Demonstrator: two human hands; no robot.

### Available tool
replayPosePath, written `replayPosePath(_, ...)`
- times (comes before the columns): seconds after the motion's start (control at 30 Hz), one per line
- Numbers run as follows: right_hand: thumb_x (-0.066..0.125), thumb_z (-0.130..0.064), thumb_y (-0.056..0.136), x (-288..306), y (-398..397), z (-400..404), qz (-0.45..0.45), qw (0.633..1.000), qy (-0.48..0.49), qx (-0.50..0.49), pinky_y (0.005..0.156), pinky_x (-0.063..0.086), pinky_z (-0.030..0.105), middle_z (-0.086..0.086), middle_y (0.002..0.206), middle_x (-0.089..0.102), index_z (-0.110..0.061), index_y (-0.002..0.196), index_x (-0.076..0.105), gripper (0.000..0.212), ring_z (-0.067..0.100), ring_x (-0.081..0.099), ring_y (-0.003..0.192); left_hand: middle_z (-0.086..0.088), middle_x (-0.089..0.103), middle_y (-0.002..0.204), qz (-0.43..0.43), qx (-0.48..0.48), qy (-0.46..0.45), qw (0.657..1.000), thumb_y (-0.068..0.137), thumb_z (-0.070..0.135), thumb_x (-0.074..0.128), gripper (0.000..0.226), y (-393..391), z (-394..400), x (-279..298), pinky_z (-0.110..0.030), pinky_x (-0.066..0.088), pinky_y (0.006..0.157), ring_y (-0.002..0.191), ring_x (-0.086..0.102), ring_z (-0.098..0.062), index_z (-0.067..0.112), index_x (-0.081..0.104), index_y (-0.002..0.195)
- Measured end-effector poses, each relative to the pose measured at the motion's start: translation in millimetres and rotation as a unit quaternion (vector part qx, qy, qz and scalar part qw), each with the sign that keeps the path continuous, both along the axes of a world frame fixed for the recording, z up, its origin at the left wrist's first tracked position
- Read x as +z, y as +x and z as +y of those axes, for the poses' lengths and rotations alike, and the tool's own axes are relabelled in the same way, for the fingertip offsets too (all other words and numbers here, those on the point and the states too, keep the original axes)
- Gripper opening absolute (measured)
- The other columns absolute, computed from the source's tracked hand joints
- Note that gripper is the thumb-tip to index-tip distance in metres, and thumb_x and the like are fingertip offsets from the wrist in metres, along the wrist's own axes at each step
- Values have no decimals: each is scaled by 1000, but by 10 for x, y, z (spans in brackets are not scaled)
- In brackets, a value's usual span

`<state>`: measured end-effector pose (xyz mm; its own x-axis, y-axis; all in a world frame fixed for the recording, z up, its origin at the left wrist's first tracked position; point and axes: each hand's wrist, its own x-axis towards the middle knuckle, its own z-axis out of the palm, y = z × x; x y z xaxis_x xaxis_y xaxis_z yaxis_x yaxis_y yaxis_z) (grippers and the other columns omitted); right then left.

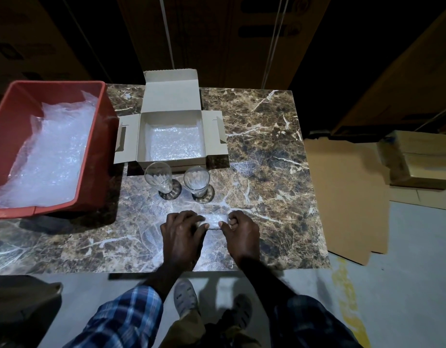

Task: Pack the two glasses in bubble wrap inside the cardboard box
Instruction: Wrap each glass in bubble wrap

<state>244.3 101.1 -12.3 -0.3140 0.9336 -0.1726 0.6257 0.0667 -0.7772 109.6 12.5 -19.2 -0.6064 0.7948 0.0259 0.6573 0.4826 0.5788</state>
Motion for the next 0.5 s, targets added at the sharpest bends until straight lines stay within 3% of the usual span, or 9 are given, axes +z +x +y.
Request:
replayPosePath(0.1,77,-28,82,25,-62,25,-27,998,-42,-26,68,52,38,-6,70,59,-22,78,58,20,25,60,70,12,62,103,-16,16,-16,1000,87,46,63,21,13,19,38,-34,25,81,103,43,-17,32,76,96)
replayPosePath(0.23,74,-41,83,92,-142,28,-71,994,-70,-32,73,51,36,6,79,69,-16,83,63,27,30,65,80,9,60,104,-12,3,-38,999,94,37,61,16,-47,69,58,-34,24,81,103,44,-20,29,75,94)
replayPosePath(0.37,75,-42,81,119,-157,51,-95,992,-79,-12,70,46,35,7,79,66,-17,76,53,34,30,63,80,8,59,112,-3,-45,-41,998,90,32,65,9,-117,98,78,-34,25,81,106,44,-20,24,68,92)
replayPosePath(0.5,77,-34,79,101,-187,87,-53,994,-91,-12,75,53,39,6,81,67,-19,81,54,27,31,65,82,8,66,109,-64,-82,-53,993,80,38,62,32,-223,151,124,-37,38,84,107,50,-22,25,66,110)
